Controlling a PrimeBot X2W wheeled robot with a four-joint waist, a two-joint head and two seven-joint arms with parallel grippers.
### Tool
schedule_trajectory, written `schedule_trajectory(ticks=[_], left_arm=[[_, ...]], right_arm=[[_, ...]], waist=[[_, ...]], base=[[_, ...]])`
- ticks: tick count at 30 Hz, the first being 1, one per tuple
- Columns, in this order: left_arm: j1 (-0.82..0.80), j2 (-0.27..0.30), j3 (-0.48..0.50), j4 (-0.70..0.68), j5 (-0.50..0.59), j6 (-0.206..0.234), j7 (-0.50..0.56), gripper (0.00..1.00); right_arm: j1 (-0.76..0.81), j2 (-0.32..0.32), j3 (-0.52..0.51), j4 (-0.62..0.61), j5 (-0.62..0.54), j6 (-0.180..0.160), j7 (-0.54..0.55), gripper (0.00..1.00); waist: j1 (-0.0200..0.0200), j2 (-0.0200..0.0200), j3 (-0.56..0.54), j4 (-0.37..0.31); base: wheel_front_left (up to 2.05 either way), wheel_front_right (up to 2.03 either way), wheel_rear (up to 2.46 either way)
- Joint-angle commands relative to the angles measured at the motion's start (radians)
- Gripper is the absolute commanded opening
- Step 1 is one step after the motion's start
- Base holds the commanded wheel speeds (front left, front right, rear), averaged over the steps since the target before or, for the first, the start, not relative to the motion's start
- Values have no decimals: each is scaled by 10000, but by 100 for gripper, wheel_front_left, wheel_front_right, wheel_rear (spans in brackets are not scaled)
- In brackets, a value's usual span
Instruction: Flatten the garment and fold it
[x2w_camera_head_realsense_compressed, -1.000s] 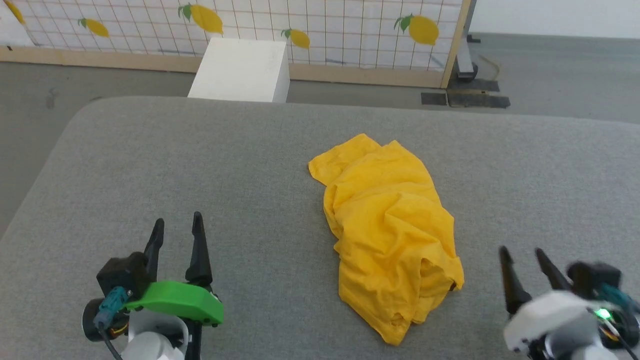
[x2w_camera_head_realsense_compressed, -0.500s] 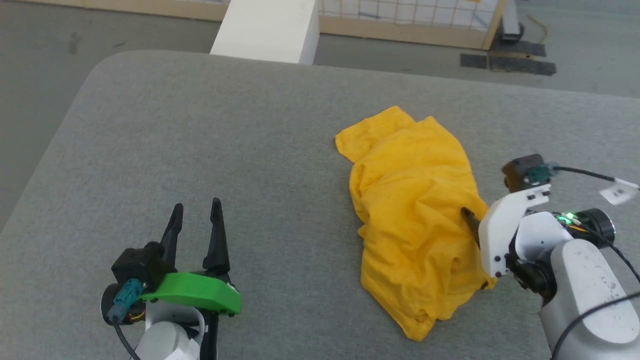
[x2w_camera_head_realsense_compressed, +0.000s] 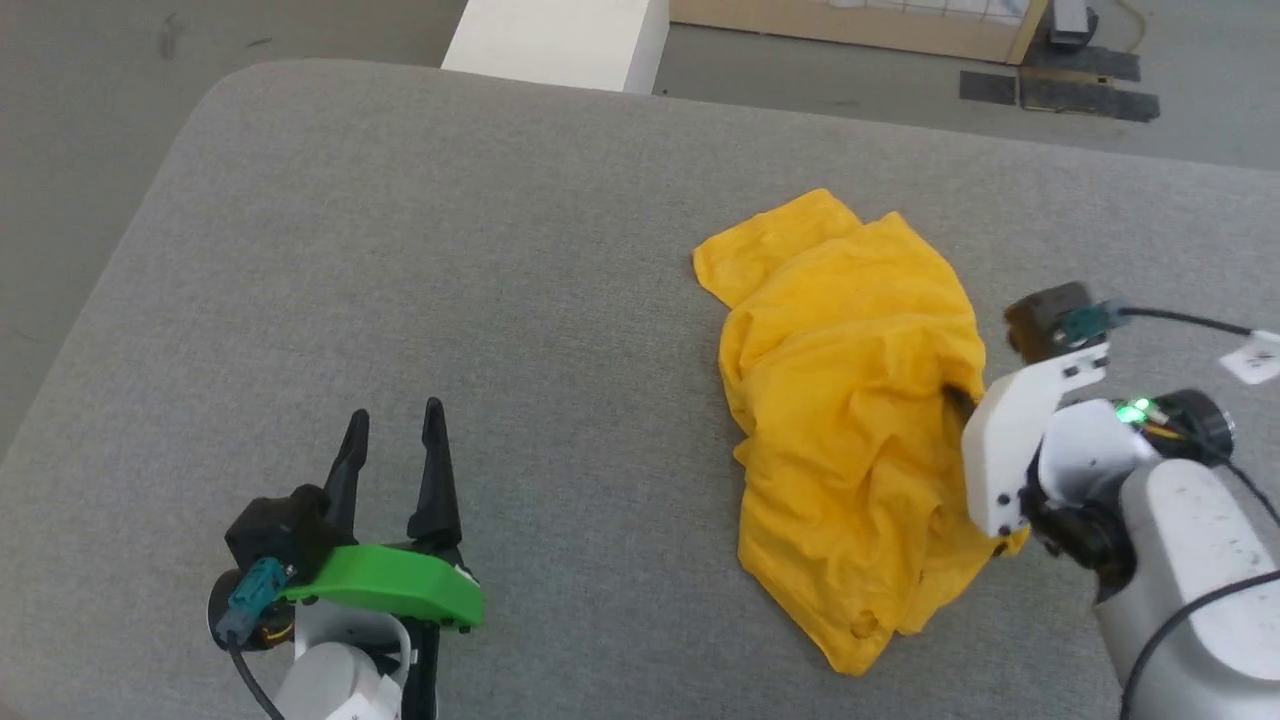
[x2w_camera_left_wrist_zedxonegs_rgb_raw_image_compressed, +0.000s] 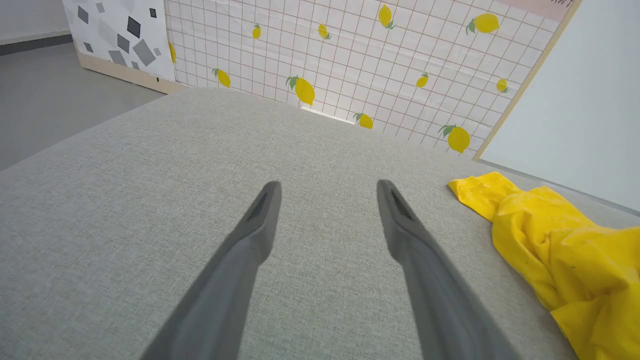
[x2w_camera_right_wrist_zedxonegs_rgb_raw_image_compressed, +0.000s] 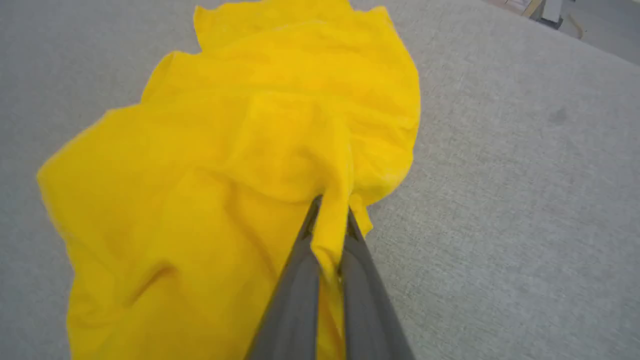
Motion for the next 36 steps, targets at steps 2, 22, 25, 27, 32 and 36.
schedule_trajectory(ticks=[2,22,25,27,32,36], left_arm=[[-127,-94,63,60,148,-131,-35,100],[-354,-326,-126,938,-155,-578,-36,100],[-433,-369,-337,982,-518,-695,33,100],[-644,-389,-627,989,-755,-808,293,100],[-2088,-418,-1982,1108,-1460,-1013,1778,100],[-3670,-421,-4060,1319,-2685,-952,3625,100]], right_arm=[[-64,-115,-514,-503,100,-15,-350,0],[2660,1125,-5469,-2656,-391,-15,-2717,100],[2754,1350,-6108,-3040,-206,-15,-3806,100],[2902,1425,-6366,-3174,-161,-15,-4129,100],[3315,1468,-6400,-3138,-150,-15,-4087,100],[3329,1470,-6216,-2943,-123,-15,-3991,100]], waist=[[-1,0,-311,-362],[-1,0,-693,-905],[-1,0,-814,-907],[-1,0,-858,-955],[-1,0,-769,-1280],[-1,0,-528,-1690]], base=[[0,0,0],[0,0,0],[0,0,0],[0,0,0],[0,0,0],[0,0,0]])
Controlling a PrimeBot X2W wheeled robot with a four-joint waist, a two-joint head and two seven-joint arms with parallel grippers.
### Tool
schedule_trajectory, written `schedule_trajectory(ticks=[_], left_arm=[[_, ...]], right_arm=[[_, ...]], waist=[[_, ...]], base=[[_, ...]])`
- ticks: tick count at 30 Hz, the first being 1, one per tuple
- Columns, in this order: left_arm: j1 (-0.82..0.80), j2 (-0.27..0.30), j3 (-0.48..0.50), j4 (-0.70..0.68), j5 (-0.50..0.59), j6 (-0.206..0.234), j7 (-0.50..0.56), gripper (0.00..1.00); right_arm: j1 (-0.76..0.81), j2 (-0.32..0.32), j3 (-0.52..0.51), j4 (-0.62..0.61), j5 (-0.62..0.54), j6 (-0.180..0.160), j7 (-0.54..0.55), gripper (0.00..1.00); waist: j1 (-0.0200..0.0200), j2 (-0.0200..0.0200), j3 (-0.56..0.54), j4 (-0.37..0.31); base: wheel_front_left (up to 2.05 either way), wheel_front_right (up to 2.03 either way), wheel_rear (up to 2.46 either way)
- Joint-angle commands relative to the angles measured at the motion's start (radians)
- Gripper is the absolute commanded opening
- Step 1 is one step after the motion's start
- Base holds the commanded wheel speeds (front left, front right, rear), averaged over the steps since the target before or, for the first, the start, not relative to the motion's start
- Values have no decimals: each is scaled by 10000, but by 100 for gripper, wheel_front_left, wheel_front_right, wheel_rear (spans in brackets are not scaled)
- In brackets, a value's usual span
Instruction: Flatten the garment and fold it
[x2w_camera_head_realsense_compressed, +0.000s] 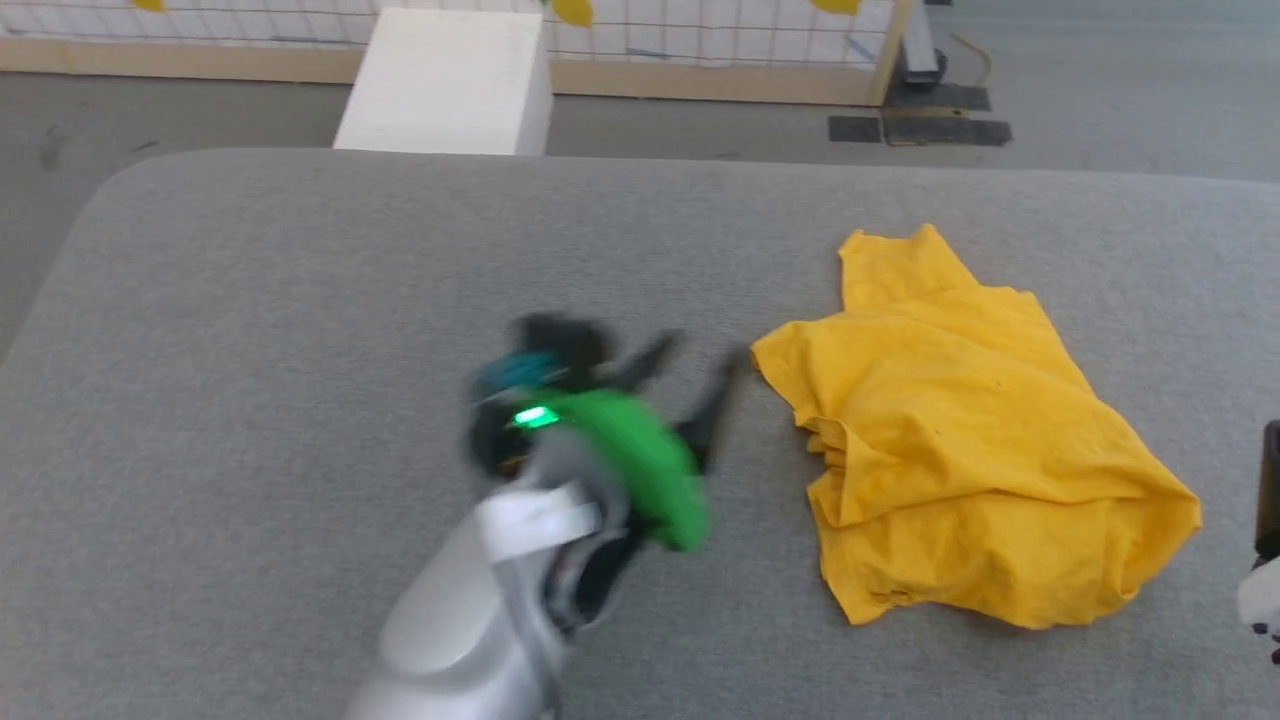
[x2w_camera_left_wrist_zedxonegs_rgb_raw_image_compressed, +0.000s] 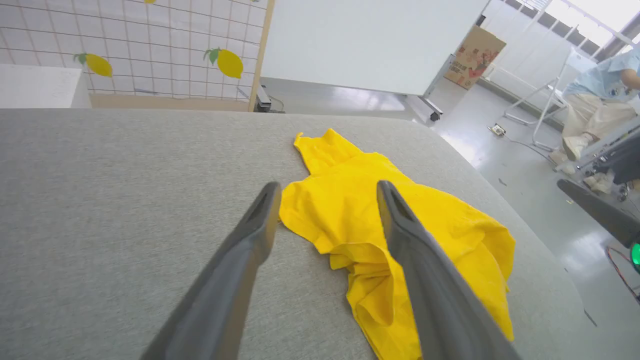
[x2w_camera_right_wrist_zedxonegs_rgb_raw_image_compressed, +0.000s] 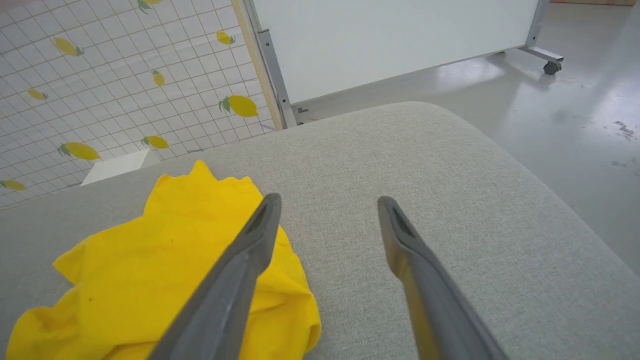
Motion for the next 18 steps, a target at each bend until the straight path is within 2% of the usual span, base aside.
schedule_trajectory(ticks=[1,4,8,14,17,18], left_arm=[[-607,-57,-727,92,-333,60,583,100],[-1686,-58,-2529,344,-749,138,1760,100],[-2537,-59,-4403,1082,-854,166,2884,100],[-3013,-59,-6026,2568,-797,518,4248,100],[-2999,-60,-6419,2921,-1001,495,4624,100],[-3015,-60,-6545,2984,-1061,500,4721,96]], right_arm=[[-27,15,69,72,52,-13,-1,100],[-213,16,257,235,77,-13,-15,100],[-457,17,518,367,107,-13,-121,100],[-641,17,567,588,233,-13,-401,100],[-613,17,521,688,263,-13,-505,100],[-597,17,481,711,248,-13,-529,100]], waist=[[0,-1,294,-396],[0,-1,590,-816],[0,-1,999,-1325],[0,-1,1523,-1802],[0,-1,1616,-1824],[0,-1,1653,-1794]], base=[[0,0,0],[0,0,0],[0,0,0],[0,0,0],[0,0,0],[0,0,0]])
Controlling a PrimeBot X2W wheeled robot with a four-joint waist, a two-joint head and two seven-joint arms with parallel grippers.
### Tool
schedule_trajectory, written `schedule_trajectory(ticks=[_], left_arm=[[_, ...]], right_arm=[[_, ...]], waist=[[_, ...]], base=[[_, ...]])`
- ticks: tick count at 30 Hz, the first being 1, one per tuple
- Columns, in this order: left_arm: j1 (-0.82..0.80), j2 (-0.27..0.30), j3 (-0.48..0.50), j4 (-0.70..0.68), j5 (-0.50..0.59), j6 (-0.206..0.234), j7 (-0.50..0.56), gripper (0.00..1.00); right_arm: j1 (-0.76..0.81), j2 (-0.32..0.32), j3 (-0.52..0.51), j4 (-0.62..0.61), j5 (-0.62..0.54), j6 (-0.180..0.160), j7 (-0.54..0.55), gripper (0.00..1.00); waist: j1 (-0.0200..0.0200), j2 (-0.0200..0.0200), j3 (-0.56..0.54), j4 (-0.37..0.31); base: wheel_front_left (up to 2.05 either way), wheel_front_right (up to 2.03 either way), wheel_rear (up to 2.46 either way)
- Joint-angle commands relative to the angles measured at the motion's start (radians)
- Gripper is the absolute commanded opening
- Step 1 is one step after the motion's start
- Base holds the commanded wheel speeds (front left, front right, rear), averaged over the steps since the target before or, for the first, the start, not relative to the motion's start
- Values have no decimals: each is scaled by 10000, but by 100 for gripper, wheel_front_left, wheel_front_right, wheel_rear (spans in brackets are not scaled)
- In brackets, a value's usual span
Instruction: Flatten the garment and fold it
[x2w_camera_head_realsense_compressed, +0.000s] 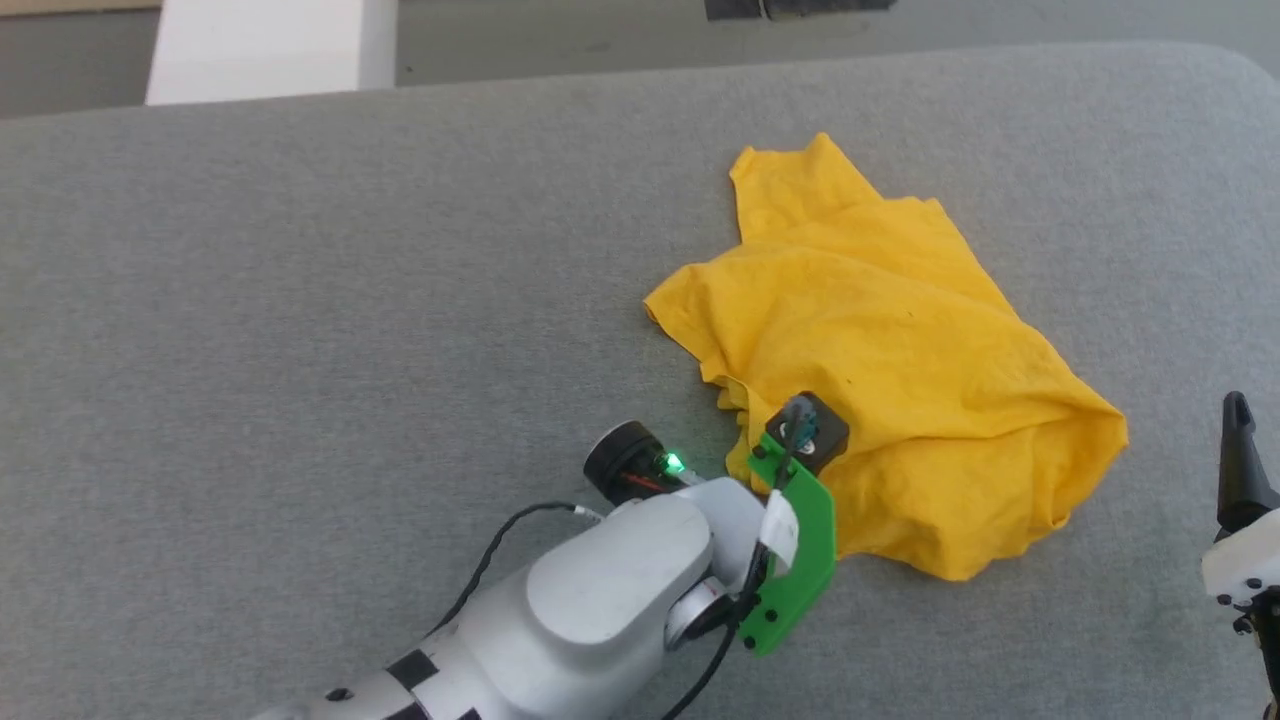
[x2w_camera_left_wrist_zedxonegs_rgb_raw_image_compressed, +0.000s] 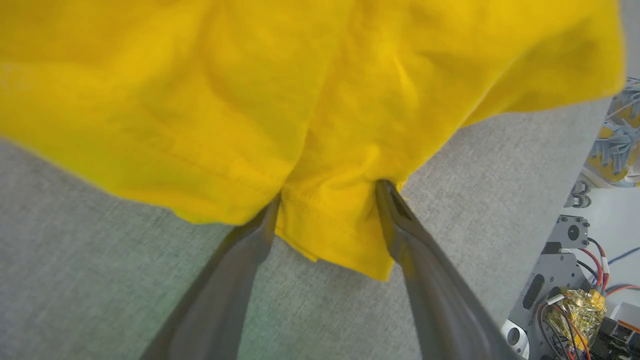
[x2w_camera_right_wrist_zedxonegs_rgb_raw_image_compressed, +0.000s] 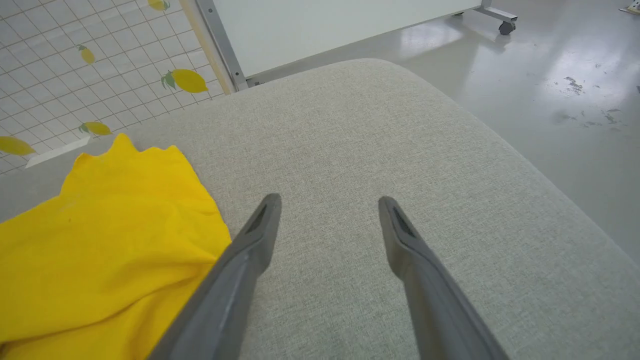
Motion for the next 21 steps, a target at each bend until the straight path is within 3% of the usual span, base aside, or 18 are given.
schedule_trajectory(ticks=[1,2,7,13,16,21], left_arm=[[75,29,-204,218,-141,49,136,34],[76,29,-231,229,-262,19,75,0],[14,28,48,-52,-1013,-8,-398,0],[-415,202,1659,-476,-1685,565,-2058,0],[-542,810,2680,-755,-1870,1151,-2846,0],[163,2535,4619,-1346,-2333,2708,-3920,0]], right_arm=[[-74,4,-41,30,29,-13,-81,100],[-81,4,-61,61,18,-13,-105,100],[-108,4,-39,157,-123,-13,-162,100],[58,4,35,150,-305,-13,-31,100],[124,4,99,74,-370,-13,64,100],[156,5,304,-39,-413,-13,208,100]], waist=[[0,0,267,-158],[0,0,243,-97],[0,0,-58,334],[0,0,-704,1231],[0,0,-925,1639],[0,0,-1137,2156]], base=[[0,0,0],[0,0,0],[0,0,0],[0,0,0],[0,0,0],[0,0,0]])
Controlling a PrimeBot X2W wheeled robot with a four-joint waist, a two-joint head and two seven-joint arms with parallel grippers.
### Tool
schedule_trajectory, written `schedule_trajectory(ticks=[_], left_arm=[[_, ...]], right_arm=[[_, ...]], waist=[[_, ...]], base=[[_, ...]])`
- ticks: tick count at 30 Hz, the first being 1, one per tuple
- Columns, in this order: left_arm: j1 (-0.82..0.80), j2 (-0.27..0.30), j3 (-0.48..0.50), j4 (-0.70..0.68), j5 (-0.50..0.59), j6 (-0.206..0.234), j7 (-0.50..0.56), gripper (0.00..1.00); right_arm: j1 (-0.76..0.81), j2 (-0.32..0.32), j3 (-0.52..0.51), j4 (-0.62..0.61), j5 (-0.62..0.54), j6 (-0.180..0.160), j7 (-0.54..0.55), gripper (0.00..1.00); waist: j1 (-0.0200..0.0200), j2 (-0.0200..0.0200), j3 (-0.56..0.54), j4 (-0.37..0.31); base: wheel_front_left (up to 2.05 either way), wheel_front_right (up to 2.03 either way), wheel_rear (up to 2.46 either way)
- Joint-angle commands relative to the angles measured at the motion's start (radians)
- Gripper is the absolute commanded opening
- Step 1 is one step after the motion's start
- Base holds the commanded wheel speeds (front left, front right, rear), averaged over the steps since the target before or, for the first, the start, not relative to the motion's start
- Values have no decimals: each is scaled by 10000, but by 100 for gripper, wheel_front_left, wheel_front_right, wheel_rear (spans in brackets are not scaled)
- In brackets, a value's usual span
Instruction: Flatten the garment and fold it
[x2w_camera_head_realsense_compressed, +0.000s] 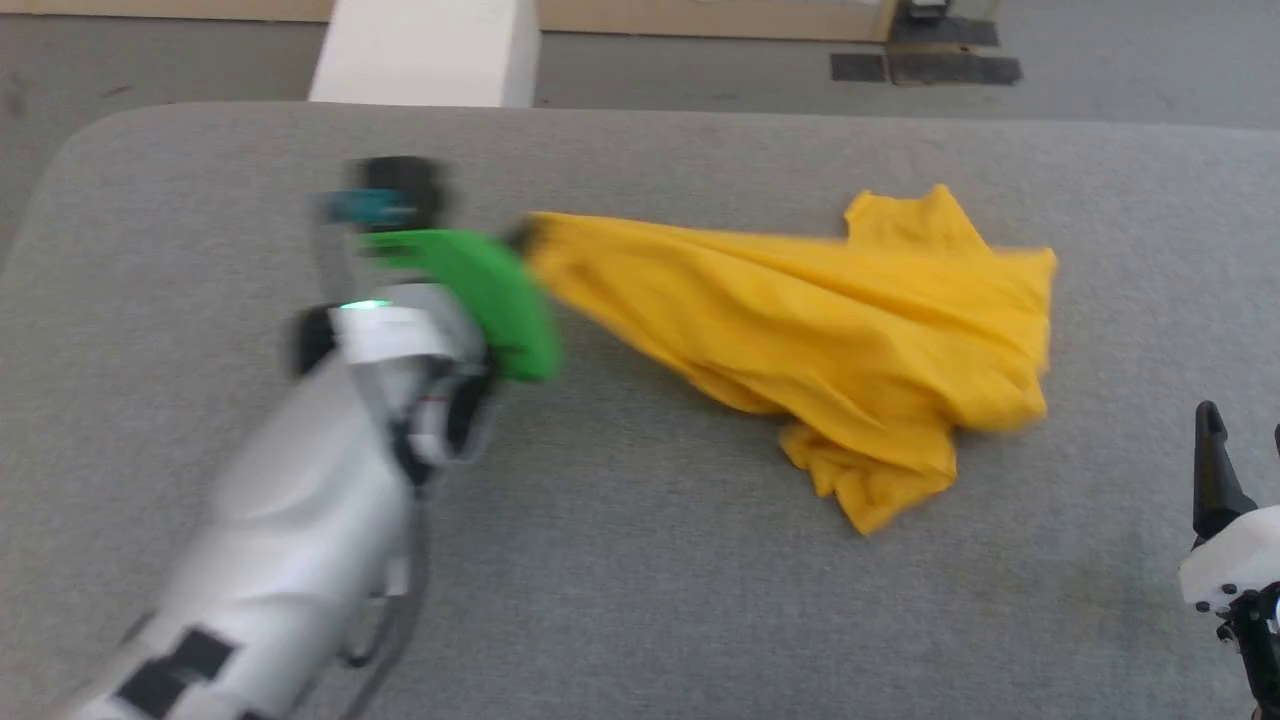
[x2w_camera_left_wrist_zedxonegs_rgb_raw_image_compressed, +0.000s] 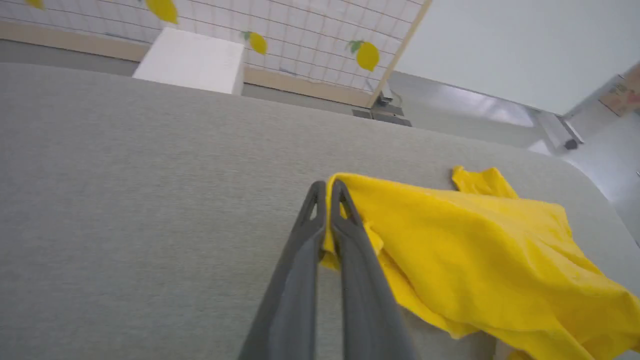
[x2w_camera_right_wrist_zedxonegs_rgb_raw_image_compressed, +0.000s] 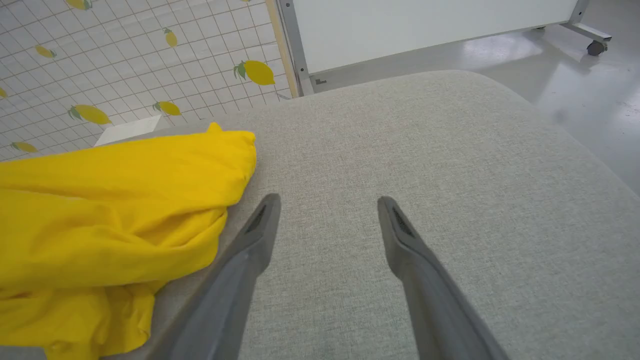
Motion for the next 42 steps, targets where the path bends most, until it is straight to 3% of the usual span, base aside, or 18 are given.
schedule_trajectory(ticks=[1,4,8,10,14,15,16,18,22,25,28,33,42], left_arm=[[538,503,503,-153,-227,400,-267,0],[1857,1478,1791,-628,-865,1377,-768,0],[3946,2090,3484,-1096,-1859,2464,-1533,0],[4908,2130,4102,-1245,-2288,2736,-1825,0],[6018,1860,4531,-1854,-2799,2705,-2050,0],[6092,1798,4562,-2040,-2851,2597,-2105,17],[6098,1759,4632,-2263,-2853,2394,-2281,100],[5975,1907,4581,-2589,-2469,2009,-2772,100],[5535,2399,4250,-3151,-554,1544,-4046,100],[5448,2221,4400,-3633,1120,1366,-4218,100],[5735,1396,5029,-4323,2757,1258,-4227,100],[6316,-28,5644,-4855,4544,618,-4230,100],[6157,-1691,6041,-4671,5817,-694,-4232,100]], right_arm=[[36,3,42,-50,-42,-13,25,100],[73,3,148,-61,-22,-13,73,100],[72,3,249,-37,-19,-13,65,100],[53,3,317,-19,-24,-13,67,100],[10,3,386,36,-58,-13,60,100],[6,3,394,42,-77,-13,64,100],[-6,3,420,45,-98,-13,72,100],[-34,3,544,48,-135,-13,96,100],[-145,3,889,60,-210,-13,209,100],[-353,3,1232,131,-364,-13,420,100],[-789,3,1622,361,-477,-13,919,100],[-2420,-405,2599,1098,-765,-13,2112,100],[-6008,-1323,3466,3467,-1907,-13,4590,100]], waist=[[-1,-1,-501,657],[-1,-1,-531,796],[-1,-1,-485,828],[-1,-1,-442,819],[-1,-1,-405,854],[-1,-1,-401,878],[-1,-1,-393,907],[-1,-1,-407,957],[-1,-1,-396,1049],[-1,-1,-305,1128],[-1,-1,-149,1229],[-1,-1,422,1495],[-1,-1,1676,2385]], base=[[0,0,0],[0,0,0],[0,0,0],[0,0,0],[0,0,0],[0,0,0],[0,0,0],[0,0,0],[0,0,0],[0,0,0],[0,0,0],[0,0,0],[0,0,0]])
